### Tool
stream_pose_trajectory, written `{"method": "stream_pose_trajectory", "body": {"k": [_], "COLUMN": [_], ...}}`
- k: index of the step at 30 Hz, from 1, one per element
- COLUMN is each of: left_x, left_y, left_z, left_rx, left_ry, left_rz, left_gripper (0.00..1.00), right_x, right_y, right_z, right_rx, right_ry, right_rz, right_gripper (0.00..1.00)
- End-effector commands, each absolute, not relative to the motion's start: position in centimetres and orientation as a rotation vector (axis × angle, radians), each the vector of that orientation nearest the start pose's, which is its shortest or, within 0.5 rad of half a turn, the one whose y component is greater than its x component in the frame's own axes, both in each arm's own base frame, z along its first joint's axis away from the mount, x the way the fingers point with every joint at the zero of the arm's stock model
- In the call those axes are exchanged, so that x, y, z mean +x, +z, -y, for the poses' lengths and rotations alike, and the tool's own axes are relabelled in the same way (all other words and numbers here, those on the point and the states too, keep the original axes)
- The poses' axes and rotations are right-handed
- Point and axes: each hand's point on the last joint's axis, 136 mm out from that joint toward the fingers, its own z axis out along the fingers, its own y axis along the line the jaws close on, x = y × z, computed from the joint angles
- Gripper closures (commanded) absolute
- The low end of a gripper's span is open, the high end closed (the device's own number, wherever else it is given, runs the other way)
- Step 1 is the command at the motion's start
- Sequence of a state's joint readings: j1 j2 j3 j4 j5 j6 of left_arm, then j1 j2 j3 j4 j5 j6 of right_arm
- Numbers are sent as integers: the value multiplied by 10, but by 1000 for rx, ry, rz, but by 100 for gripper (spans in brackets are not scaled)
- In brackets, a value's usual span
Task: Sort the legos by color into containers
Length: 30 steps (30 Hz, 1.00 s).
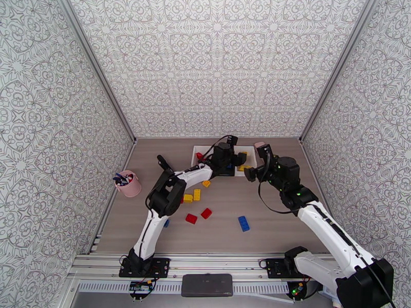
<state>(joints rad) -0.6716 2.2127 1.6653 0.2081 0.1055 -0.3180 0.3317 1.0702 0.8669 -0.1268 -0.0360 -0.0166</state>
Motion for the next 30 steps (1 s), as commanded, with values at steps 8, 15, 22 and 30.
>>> {"method": "stream_pose_trajectory", "body": {"k": [8, 15, 22, 30], "left_x": [399, 319, 264, 223], "left_y": [224, 214, 209, 205], "left_z": [370, 340, 323, 311], "left_rx": [682, 954, 1178, 1292], "left_ry": [-788, -748, -737, -783], "left_rz": [-1753, -1721, -1652, -1594], "left_gripper": [6, 0, 0, 0], "right_x": [345, 321, 282, 237], "right_y": [254, 205, 151, 97], "right_z": [-104, -105, -114, -139], "right_rx": [-131, -140, -167, -202], "right_ry": [242, 273, 245, 220], "right_rz": [-1959, -2177, -2426, -2632], "right_gripper": [2, 2, 2, 1]}}
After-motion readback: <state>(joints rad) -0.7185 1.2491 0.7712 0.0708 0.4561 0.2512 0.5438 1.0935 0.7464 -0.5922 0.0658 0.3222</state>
